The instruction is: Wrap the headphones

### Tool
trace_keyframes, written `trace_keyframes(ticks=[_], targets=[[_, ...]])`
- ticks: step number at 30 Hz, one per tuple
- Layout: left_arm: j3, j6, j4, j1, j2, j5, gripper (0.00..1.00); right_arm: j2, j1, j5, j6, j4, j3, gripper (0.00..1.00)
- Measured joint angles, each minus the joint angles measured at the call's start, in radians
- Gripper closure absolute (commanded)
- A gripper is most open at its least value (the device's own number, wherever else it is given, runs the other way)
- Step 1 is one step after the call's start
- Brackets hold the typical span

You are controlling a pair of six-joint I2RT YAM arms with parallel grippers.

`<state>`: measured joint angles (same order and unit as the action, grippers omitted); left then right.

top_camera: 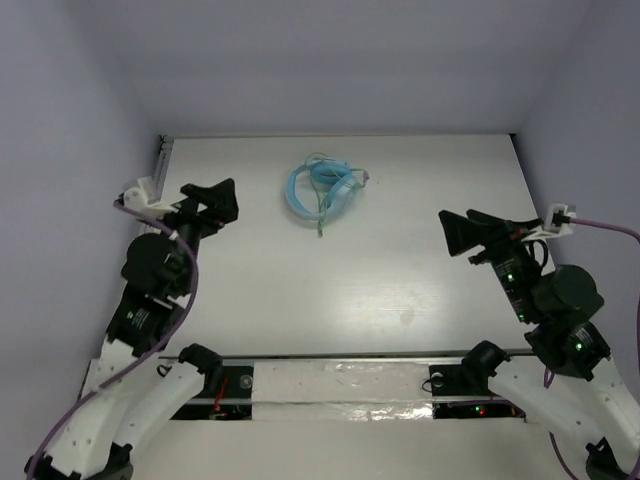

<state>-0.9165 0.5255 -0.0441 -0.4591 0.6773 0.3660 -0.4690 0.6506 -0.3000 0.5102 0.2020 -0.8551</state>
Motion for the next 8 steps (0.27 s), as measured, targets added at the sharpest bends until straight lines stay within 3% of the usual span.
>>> trace_keyframes(ticks=[4,8], targets=[[0.000,-0.048,-0.076,0.000,-0.145,0.017,0.01,0.057,0.000,-0.022,-0.002,0.005,-0.015,0.00],[0.027,-0.085,-0.098,0.000,-0.184,0.020,0.01,0.044,0.000,-0.033,0.006,0.043,-0.014,0.00]])
